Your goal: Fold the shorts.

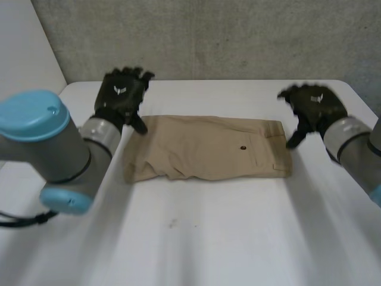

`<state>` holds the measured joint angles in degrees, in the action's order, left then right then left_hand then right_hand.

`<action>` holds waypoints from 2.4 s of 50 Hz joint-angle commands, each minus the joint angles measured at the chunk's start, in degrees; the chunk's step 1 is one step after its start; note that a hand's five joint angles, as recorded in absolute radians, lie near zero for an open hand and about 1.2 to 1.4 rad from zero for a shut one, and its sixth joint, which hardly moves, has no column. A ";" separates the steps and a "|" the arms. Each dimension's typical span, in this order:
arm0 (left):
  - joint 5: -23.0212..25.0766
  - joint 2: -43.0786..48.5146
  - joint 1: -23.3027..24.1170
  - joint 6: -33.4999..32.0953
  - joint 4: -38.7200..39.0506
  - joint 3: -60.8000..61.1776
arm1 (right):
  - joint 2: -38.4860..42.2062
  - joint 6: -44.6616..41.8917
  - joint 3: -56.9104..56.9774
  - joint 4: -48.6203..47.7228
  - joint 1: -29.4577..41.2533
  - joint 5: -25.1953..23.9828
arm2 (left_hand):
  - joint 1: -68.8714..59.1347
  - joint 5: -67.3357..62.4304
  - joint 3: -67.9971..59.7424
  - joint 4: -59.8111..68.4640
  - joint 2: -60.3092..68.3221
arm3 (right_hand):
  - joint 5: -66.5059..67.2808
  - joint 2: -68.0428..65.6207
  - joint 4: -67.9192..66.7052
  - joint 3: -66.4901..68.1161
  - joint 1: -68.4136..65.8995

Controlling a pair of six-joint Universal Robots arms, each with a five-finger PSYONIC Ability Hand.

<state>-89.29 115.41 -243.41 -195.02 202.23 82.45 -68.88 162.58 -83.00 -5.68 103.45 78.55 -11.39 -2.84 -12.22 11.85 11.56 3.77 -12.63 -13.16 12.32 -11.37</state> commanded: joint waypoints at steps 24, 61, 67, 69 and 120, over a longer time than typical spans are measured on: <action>-0.18 -2.91 1.89 5.97 -5.26 14.58 | 18.17 -1.65 1.17 -1.97 -2.38 -2.97 | -0.33 1.11 0.49 -0.12 0.17 | 41.98 -43.13 -42.59 43.43 -44.38; -1.68 -8.71 0.40 5.97 -5.44 16.34 | 6.21 -19.75 10.49 -4.51 4.28 -2.17 | 0.34 1.78 1.17 -0.80 -0.51 | 66.23 -67.37 -66.84 67.68 -68.63; -1.68 -9.41 0.13 5.97 -5.26 15.72 | 10.51 -21.86 7.50 -9.79 15.89 -14.55 | 0.34 1.78 1.17 -0.80 -0.51 | 66.23 -67.37 -66.84 67.68 -68.63; -1.68 -9.41 -0.13 5.97 -5.18 15.64 | 12.36 -22.39 6.62 -9.53 17.74 -17.89 | 0.34 1.78 1.17 -0.80 -0.51 | 66.23 -67.37 -66.84 67.68 -68.63; -12.14 22.58 11.03 10.37 -25.57 -18.73 | 27.66 7.05 23.85 14.73 8.87 -5.43 | -1.01 0.44 -0.18 0.55 0.84 | -3.77 2.63 3.16 -2.32 1.37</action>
<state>-101.90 138.67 -231.97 -184.46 177.58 62.11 -41.64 169.66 -59.60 8.46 112.90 72.56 -11.33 -2.84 -12.22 11.86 11.57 3.74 -12.48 -13.12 11.65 -9.87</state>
